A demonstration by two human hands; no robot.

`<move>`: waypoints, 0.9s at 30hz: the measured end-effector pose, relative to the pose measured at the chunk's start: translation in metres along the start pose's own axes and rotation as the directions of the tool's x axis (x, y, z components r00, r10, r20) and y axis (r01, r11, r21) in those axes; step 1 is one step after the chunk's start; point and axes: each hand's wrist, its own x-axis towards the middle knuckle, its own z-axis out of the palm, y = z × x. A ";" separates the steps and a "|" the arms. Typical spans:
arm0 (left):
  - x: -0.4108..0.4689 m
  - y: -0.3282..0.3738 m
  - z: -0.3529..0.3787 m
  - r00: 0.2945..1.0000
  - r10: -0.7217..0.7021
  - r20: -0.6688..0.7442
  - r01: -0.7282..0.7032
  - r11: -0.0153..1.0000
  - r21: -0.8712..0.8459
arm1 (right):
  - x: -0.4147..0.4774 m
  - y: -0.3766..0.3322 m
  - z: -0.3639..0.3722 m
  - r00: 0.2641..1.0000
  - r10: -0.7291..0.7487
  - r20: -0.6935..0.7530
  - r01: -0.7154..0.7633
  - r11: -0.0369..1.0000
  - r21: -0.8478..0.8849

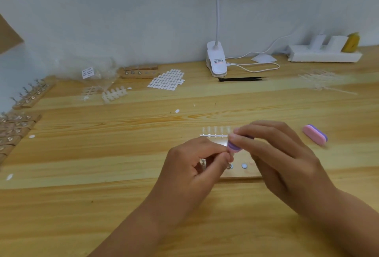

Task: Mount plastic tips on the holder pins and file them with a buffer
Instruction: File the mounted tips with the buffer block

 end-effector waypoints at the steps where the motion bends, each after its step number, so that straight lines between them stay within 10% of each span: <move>1: -0.001 0.000 0.000 1.000 -0.012 -0.006 0.012 1.000 -0.008 | 0.000 0.003 0.000 0.999 0.034 -0.013 -0.034 0.999 -0.013; 27: -0.001 0.000 -0.001 0.991 -0.066 -0.117 0.060 0.996 -0.061 | -0.003 -0.007 0.005 1.000 -0.014 0.020 0.012 0.997 0.077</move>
